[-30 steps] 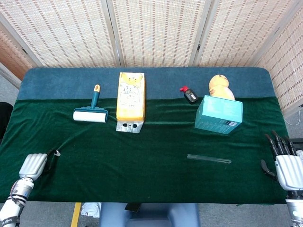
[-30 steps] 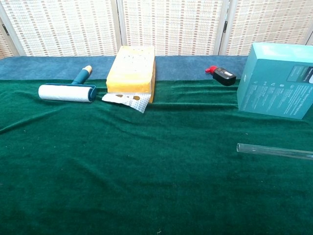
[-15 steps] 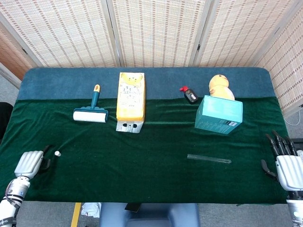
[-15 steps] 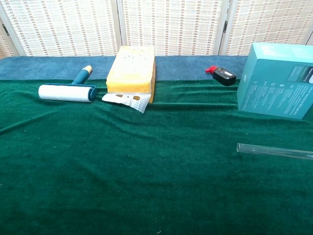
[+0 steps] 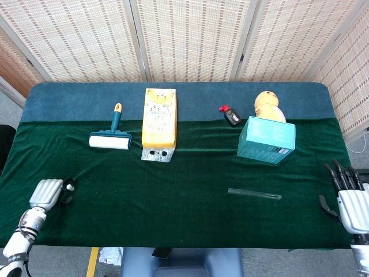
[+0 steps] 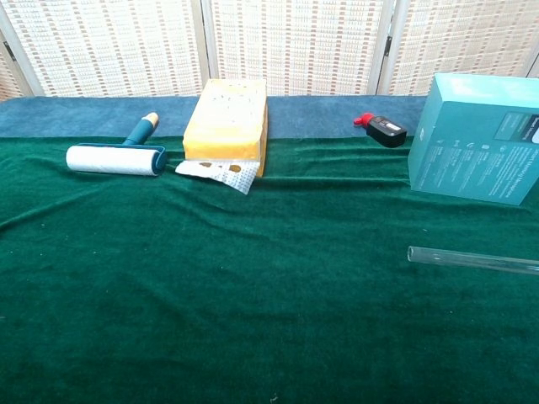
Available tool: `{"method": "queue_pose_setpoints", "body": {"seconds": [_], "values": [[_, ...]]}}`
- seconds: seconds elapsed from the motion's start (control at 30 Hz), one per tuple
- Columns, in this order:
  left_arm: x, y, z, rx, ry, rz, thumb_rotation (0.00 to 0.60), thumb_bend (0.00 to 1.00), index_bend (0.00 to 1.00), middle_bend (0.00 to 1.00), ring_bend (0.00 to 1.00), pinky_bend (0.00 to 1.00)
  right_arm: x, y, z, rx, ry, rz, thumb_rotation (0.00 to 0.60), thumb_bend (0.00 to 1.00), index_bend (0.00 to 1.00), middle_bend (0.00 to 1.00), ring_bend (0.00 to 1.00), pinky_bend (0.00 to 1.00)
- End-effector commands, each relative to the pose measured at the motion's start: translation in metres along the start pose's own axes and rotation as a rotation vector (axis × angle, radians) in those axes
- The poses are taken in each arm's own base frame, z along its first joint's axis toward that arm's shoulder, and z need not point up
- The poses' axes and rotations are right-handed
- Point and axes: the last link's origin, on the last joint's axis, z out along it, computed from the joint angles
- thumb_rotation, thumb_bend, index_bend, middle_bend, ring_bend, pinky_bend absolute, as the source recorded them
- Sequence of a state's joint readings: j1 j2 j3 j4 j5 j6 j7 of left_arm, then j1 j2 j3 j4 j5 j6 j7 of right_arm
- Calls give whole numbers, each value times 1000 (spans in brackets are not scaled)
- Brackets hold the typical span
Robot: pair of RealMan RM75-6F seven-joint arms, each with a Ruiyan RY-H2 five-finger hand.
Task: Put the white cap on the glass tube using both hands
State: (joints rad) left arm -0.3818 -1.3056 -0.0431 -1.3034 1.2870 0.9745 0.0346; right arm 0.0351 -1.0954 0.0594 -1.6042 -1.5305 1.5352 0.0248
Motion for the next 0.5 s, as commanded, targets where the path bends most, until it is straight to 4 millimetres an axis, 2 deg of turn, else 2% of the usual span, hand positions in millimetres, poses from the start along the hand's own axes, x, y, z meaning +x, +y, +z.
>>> {"method": "queue_pose_setpoints", "body": {"seconds": [0.03, 0.5], "values": [[0, 0, 5, 4, 4, -11, 600, 410, 427, 1000, 880, 845, 0, 0, 0, 0, 0, 1, 600, 482, 0, 14, 91, 0], [3, -9, 14, 21, 2, -9, 600, 420, 443, 1000, 881, 845, 0, -1, -1, -4, -2, 1, 600, 482, 0, 14, 93, 0]]}}
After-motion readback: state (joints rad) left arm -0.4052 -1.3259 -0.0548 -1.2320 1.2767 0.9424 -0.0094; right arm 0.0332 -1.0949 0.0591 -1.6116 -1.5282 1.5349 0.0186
